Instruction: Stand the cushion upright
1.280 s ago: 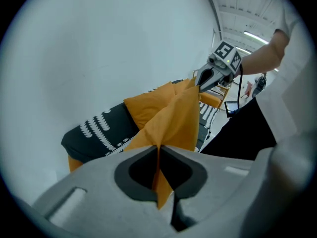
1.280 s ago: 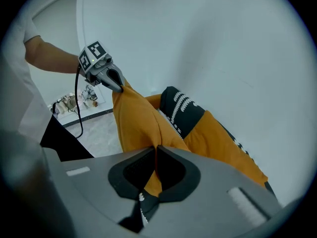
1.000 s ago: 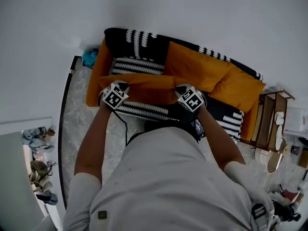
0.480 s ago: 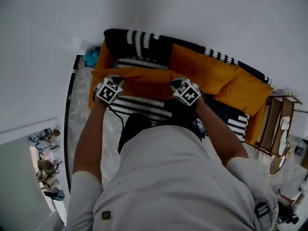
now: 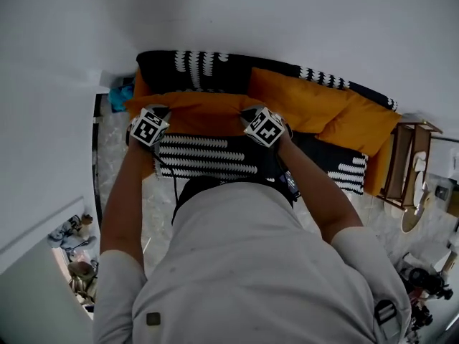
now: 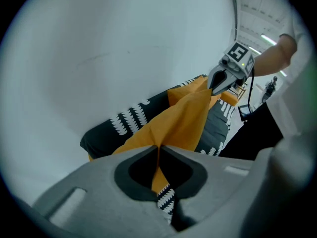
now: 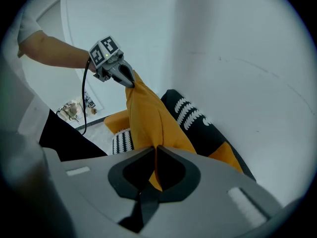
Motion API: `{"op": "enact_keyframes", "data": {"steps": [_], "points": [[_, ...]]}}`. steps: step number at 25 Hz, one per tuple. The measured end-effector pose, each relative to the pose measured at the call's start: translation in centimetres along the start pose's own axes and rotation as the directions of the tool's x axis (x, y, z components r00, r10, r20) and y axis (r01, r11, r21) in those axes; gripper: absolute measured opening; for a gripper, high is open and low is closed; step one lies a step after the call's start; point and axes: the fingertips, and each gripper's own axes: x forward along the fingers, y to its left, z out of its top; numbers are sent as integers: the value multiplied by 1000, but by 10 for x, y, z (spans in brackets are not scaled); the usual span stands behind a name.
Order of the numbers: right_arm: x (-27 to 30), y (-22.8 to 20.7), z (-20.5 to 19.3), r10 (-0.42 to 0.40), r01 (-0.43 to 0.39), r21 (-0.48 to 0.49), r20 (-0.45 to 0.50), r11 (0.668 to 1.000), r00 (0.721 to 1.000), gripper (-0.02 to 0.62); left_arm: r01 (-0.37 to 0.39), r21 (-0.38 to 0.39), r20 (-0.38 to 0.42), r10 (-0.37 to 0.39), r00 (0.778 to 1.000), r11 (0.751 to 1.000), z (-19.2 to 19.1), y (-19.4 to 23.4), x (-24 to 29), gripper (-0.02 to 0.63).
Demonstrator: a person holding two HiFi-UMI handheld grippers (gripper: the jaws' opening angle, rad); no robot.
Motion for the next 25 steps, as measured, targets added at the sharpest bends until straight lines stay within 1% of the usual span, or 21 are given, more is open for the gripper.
{"op": "enact_keyframes", "data": {"steps": [3, 6, 11, 16, 20, 25], "points": [[17, -15, 12, -13, 13, 9, -24, 1000, 1000, 18, 44, 6, -3, -44, 999, 999, 4, 24, 16, 15], [34, -33, 24, -22, 23, 13, -56, 1000, 998, 18, 77, 28, -27, -76, 997, 997, 6, 50, 31, 15], [66, -57, 27, -19, 19, 7, -100, 1000, 995, 18, 118, 45, -68, -115, 991, 992, 2, 79, 65, 15], [91, -76, 26, -15, 16, 8, -122, 1000, 992, 20, 138, 29, -101, -134, 986, 990, -2, 100, 98, 15], [110, -96, 24, -5, 13, 58, -124, 998, 992, 20, 145, 21, -102, -143, 985, 989, 3, 116, 112, 17], [122, -121, 23, -26, 35, 66, -142, 997, 990, 20, 128, 27, -95, -125, 988, 991, 14, 129, 127, 17]]}}
